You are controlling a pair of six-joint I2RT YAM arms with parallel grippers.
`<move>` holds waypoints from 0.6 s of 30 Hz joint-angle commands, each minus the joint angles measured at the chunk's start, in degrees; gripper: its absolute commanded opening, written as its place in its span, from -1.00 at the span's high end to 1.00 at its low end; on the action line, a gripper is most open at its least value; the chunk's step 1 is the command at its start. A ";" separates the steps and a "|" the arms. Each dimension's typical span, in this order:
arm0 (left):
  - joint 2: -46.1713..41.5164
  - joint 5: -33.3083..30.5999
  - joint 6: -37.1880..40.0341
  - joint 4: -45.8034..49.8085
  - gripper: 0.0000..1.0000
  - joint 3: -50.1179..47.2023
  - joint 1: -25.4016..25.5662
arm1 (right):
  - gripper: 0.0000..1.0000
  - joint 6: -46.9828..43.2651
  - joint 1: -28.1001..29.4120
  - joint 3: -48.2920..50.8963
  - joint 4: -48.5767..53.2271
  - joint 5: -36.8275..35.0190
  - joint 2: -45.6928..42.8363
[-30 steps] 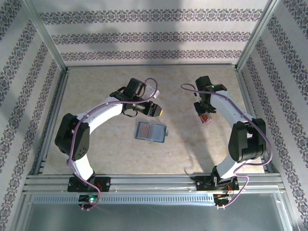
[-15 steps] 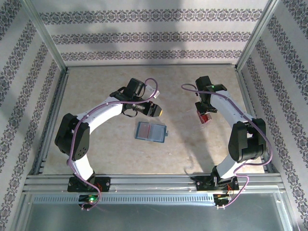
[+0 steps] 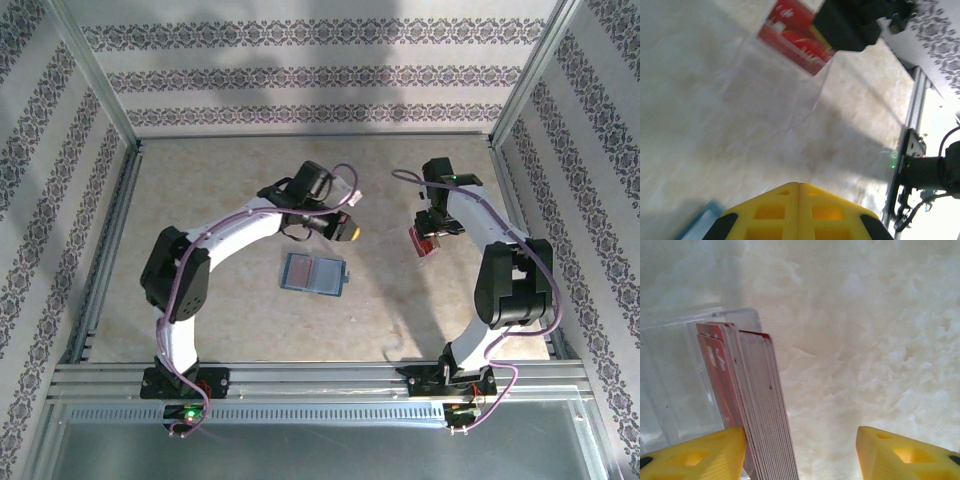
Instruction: Put the credit cards into the card holder
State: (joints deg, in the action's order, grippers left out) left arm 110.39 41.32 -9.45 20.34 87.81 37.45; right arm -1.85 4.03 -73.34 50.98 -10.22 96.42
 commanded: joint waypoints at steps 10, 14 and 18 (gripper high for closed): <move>17.36 2.20 -14.87 -19.66 1.00 12.06 8.25 | -0.32 1.13 -1.04 1.18 -0.29 4.61 -0.87; 21.35 1.82 -14.29 -18.77 1.00 15.46 9.12 | -0.32 1.08 -1.02 1.19 -0.49 5.02 -0.37; 23.91 0.66 -13.96 -18.08 1.00 16.30 9.22 | -0.32 1.09 -1.05 1.20 -0.30 4.34 0.12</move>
State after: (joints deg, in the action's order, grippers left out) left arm 132.99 42.15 -22.59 4.19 102.50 46.19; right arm -1.48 3.01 -72.60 50.54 -6.26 96.44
